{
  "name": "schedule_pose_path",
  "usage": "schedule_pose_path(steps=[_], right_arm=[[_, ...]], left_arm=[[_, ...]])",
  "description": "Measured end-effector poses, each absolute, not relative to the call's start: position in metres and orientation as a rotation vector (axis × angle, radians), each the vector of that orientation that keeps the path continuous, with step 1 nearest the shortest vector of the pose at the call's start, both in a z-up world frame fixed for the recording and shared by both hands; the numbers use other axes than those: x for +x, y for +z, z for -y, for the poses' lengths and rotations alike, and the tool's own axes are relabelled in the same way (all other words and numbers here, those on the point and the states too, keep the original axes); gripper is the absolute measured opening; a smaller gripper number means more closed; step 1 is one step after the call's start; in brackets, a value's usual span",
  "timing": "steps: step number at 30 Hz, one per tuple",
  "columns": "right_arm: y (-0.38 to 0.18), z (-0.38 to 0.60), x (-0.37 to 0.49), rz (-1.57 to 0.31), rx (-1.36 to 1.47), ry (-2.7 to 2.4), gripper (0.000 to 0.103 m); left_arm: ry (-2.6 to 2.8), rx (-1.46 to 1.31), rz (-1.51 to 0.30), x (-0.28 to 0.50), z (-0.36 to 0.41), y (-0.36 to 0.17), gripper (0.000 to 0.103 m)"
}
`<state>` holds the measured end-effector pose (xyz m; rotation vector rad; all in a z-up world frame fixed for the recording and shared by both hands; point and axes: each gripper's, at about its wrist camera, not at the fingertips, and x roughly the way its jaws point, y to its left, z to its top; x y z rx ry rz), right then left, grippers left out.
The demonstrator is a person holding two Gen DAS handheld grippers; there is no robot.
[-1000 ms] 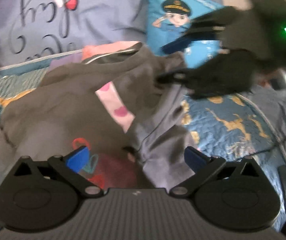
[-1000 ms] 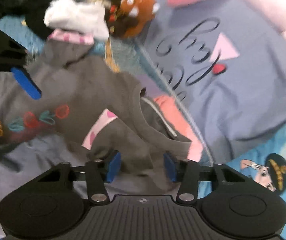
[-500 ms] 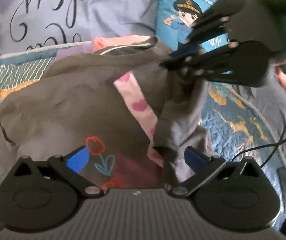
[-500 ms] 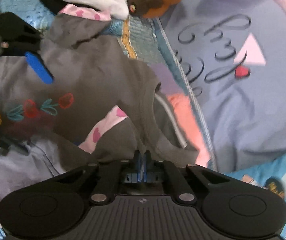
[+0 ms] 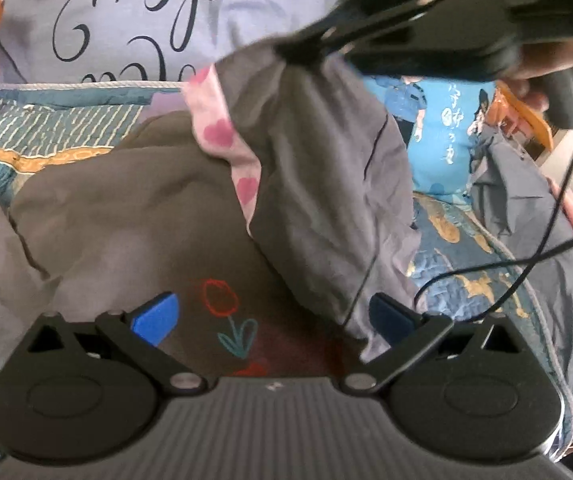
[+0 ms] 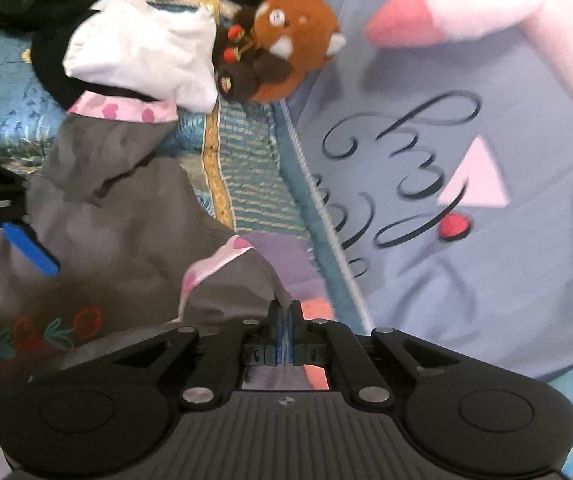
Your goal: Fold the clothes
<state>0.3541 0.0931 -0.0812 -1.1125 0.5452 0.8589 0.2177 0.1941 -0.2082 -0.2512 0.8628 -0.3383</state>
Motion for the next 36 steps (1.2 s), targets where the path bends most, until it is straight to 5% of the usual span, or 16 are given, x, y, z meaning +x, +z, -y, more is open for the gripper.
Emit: schedule_pose_path(steps=[6,11,17,25,36], right_arm=[[-0.111,-0.102,0.364,-0.586,-1.165,0.759,0.008],[-0.09,-0.104,0.344,-0.48,-1.139,0.748,0.024],[-0.085,-0.109,0.307,-0.474,-1.157,0.874,0.031],[-0.134,-0.117,0.252,-0.539,-1.195,0.875,0.034],[-0.236,-0.134,0.182,-0.347,-1.463,0.404,0.06]], left_arm=[[-0.326,-0.271,-0.889,0.222,-0.196,-0.216,0.103],[-0.286,-0.329,-0.895,0.225,-0.211,-0.219,0.103],[-0.177,-0.434,-0.916,0.228,-0.243,-0.225,0.102],[0.039,-0.367,-0.871,0.221,-0.288,-0.22,0.102],[0.074,-0.38,-0.872,0.223,-0.298,-0.221,0.102]])
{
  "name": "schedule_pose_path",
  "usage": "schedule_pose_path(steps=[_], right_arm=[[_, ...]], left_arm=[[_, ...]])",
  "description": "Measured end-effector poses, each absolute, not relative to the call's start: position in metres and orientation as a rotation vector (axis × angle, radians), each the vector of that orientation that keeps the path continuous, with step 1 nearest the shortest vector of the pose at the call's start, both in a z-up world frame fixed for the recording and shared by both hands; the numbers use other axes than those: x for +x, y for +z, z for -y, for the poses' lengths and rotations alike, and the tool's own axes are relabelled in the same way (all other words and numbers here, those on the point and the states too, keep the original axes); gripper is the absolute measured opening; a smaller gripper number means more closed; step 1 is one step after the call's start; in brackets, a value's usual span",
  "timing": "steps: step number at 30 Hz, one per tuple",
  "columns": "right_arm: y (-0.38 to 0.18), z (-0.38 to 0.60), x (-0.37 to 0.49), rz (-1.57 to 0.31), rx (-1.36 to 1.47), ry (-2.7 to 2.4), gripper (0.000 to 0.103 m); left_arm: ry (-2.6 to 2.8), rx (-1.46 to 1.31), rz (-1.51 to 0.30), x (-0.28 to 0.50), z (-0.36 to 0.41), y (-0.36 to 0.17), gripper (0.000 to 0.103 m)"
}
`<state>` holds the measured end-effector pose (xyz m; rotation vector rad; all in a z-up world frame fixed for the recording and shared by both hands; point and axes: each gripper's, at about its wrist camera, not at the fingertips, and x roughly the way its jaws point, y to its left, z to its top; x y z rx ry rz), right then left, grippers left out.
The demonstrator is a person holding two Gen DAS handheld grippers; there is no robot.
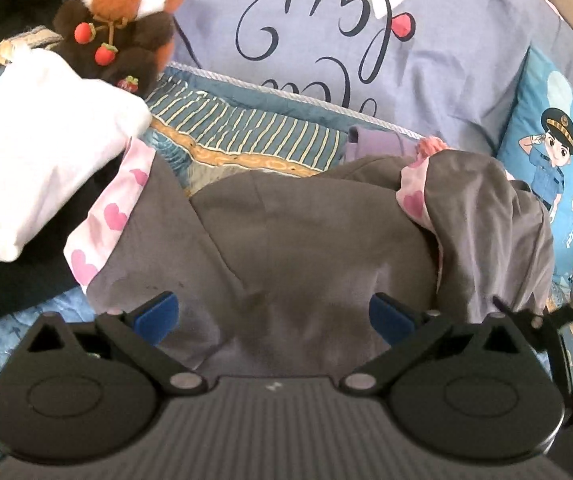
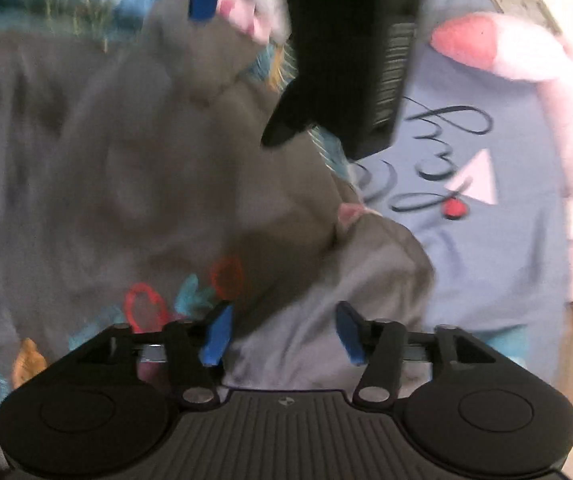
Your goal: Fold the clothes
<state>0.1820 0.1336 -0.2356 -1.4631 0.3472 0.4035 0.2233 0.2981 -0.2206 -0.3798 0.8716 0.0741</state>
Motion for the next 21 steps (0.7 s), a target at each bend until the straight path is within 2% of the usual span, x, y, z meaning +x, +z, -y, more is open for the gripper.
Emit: schedule_pose_path(steps=[4,6,8,10,13,18,21], right_arm=[[-0.261,-0.132,0.182,-0.267,-1.597,0.319,0.061],[-0.26,-0.131,0.188,-0.259,-1.595,0.296,0.049],[-0.247,-0.13,0.193,-0.269,-1.546,0.304,0.015],[-0.233,-0.13,0.196,-0.288,-1.487,0.322,0.006],[-0.203,-0.128,0.2,-0.339,-1.341,0.38,0.005],[-0.125,-0.105,0.225,-0.554,-0.773,0.525,0.004],[-0.102,-0.087,0.239,-0.612,-0.598,0.555,0.004]], left_arm=[[0.087,-0.396,-0.874,0.223,-0.302,-0.221,0.102],[0.091,-0.397,-0.874,0.224,-0.304,-0.222,0.102],[0.095,-0.398,-0.875,0.224,-0.305,-0.223,0.102],[0.097,-0.4,-0.877,0.224,-0.306,-0.223,0.102],[0.097,-0.402,-0.882,0.224,-0.305,-0.224,0.102],[0.082,-0.391,-0.89,0.225,-0.302,-0.224,0.102],[0.049,-0.381,-0.916,0.228,-0.295,-0.228,0.102]])
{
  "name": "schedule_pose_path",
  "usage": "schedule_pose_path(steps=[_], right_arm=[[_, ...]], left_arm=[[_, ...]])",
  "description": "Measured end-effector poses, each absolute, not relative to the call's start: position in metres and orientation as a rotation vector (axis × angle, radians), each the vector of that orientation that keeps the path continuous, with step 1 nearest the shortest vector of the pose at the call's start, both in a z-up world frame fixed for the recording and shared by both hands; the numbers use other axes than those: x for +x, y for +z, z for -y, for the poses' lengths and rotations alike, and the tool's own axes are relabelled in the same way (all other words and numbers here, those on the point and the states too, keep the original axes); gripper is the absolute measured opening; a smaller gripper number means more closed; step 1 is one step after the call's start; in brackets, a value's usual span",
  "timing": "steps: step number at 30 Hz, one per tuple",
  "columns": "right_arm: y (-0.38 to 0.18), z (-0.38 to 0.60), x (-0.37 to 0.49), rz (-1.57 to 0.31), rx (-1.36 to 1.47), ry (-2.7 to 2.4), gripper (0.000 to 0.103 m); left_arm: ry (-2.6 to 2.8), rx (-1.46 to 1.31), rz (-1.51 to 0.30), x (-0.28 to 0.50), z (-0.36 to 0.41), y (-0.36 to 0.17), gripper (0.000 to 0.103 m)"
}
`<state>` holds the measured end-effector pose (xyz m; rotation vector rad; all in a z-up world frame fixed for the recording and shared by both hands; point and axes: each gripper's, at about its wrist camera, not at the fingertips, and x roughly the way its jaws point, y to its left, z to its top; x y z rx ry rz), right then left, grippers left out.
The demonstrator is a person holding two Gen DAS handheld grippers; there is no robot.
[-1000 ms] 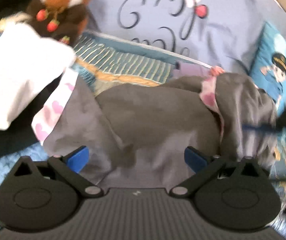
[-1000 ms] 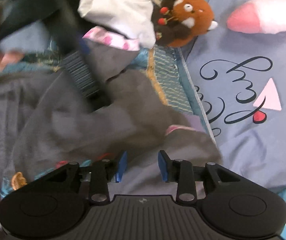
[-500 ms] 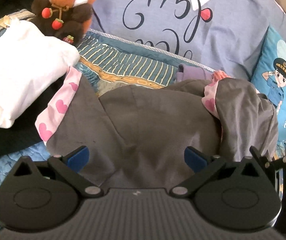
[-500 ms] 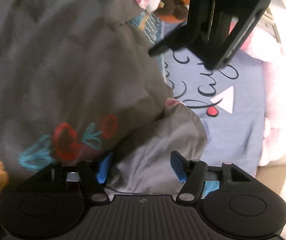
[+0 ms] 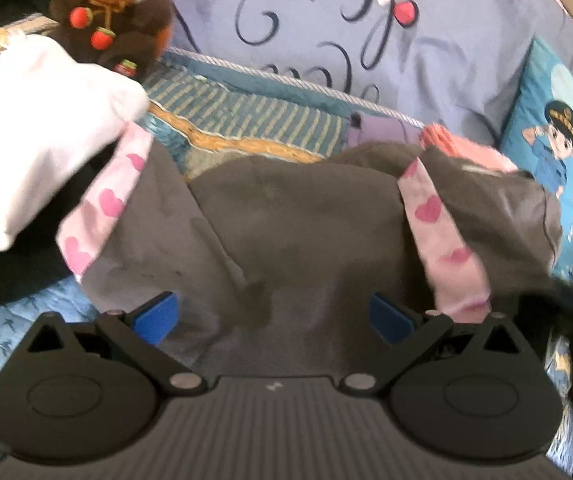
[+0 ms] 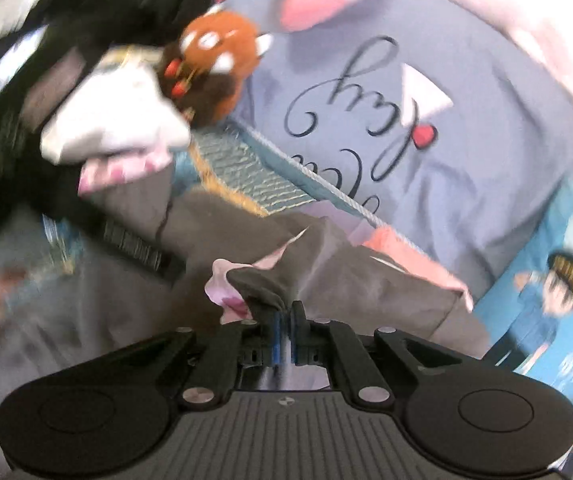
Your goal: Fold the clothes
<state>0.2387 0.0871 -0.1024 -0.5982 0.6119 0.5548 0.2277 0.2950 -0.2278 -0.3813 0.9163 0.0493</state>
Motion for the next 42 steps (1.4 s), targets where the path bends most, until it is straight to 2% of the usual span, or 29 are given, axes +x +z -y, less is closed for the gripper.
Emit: schedule_pose_path(steps=[4,5,6,8,12,14,16,20,26,30,34,35,36,37,38,40,42], right_arm=[[-0.106,-0.082,0.246,-0.709,-0.505,0.661,0.006],[-0.113,-0.083,0.248,-0.752,-0.496,0.699,0.013],[-0.12,-0.085,0.249,-0.795,-0.487,0.737,0.013],[-0.135,-0.092,0.248,-0.84,-0.54,0.749,0.027],[-0.144,-0.101,0.231,-0.751,-0.714,0.695,0.037],[-0.145,-0.104,0.221,-0.695,-0.792,0.671,0.052],[-0.135,-0.095,0.218,-0.611,-0.839,0.654,0.057],[-0.118,-0.069,0.229,-0.503,-0.949,0.574,0.058],[-0.1,-0.036,0.291,-0.447,-1.091,0.608,0.059],[-0.092,-0.035,0.331,-0.49,-1.074,0.717,0.058],[-0.094,-0.039,0.364,-0.655,-1.046,0.78,0.057],[-0.096,-0.038,0.368,-0.693,-1.04,0.793,0.054],[-0.099,-0.036,0.37,-0.724,-1.044,0.809,0.05],[-0.101,-0.035,0.37,-0.752,-1.051,0.824,0.04],[-0.104,-0.034,0.371,-0.786,-1.053,0.839,0.024],[-0.108,-0.033,0.37,-0.841,-1.058,0.856,0.008],[-0.105,-0.032,0.366,-0.836,-1.069,0.87,0.008]], left_arm=[[0.034,-0.373,-0.947,0.232,-0.287,-0.232,0.102],[0.046,-0.372,-0.946,0.232,-0.287,-0.233,0.102],[0.059,-0.376,-0.943,0.232,-0.289,-0.233,0.102],[0.087,-0.393,-0.941,0.231,-0.295,-0.234,0.102],[0.146,-0.431,-0.955,0.229,-0.31,-0.239,0.102],[0.159,-0.436,-0.962,0.228,-0.314,-0.241,0.102],[0.156,-0.433,-0.964,0.23,-0.314,-0.241,0.102],[0.144,-0.404,-0.962,0.231,-0.307,-0.239,0.103],[0.13,-0.375,-0.955,0.232,-0.298,-0.236,0.103],[0.116,-0.356,-0.958,0.234,-0.292,-0.236,0.103],[0.095,-0.345,-0.958,0.235,-0.288,-0.235,0.102],[0.093,-0.344,-0.957,0.235,-0.288,-0.235,0.102],[0.092,-0.347,-0.958,0.235,-0.289,-0.235,0.103],[0.09,-0.35,-0.958,0.235,-0.289,-0.236,0.103],[0.089,-0.352,-0.958,0.236,-0.29,-0.236,0.103],[0.087,-0.358,-0.959,0.236,-0.29,-0.236,0.102],[0.085,-0.363,-0.96,0.236,-0.291,-0.236,0.102]])
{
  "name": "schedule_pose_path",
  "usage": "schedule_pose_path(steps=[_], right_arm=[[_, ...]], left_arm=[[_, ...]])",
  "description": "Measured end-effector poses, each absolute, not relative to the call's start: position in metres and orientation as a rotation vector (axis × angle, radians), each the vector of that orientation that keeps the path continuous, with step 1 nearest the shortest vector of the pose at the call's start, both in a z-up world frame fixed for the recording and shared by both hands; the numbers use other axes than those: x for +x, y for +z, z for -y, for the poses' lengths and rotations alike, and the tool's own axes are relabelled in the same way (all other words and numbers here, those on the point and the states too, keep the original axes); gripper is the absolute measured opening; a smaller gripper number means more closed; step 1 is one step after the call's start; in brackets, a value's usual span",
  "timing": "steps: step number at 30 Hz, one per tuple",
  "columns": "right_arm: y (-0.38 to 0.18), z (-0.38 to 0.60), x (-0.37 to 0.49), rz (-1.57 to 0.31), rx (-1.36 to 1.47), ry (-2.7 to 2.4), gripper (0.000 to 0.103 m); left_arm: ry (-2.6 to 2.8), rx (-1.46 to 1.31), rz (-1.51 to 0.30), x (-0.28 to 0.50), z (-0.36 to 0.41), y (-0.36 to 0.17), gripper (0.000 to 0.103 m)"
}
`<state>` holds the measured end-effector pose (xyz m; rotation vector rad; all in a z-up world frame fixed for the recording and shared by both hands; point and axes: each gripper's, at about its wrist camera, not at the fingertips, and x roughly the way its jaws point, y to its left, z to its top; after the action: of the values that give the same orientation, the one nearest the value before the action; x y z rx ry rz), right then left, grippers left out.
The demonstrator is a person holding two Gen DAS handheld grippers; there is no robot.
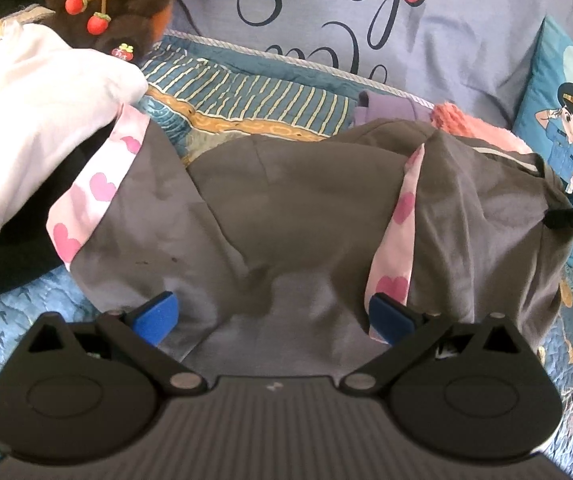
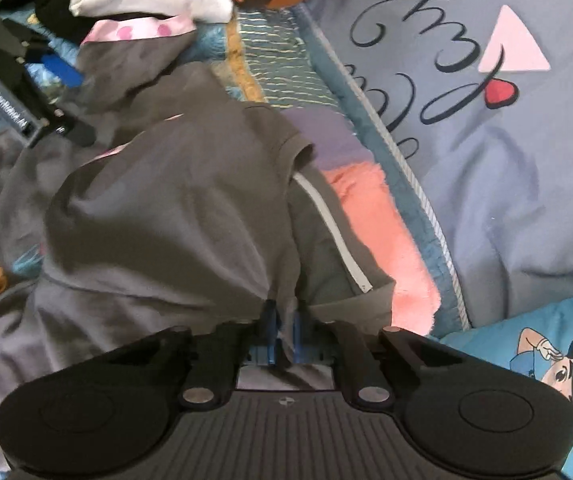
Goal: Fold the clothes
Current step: 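Grasp the pink cloth strip with the right gripper and straighten it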
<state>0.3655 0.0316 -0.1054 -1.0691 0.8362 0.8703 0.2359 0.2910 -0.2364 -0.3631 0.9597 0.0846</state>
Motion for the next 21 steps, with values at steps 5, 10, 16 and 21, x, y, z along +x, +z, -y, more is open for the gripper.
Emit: schedule_pose_path(steps=[5,10,16,21], right_arm=[[-0.072,-0.032,0.344,-0.736,-1.118,0.927,0.007],[-0.059,-0.038,0.349,-0.665,-1.22,0.851,0.007],[-0.109,-0.055,0.36,-0.731,-1.406,0.746,0.011],[-0.09,-0.062,0.352,-0.617,-1.344,0.772,0.062]], left_arm=[[0.082,-0.365,-0.957,0.236,-0.291,-0.236,0.102],[0.084,-0.369,-0.957,0.236,-0.293,-0.237,0.102],[0.087,-0.37,-0.96,0.236,-0.296,-0.239,0.103],[0.1,-0.378,-0.947,0.234,-0.3,-0.236,0.103]])
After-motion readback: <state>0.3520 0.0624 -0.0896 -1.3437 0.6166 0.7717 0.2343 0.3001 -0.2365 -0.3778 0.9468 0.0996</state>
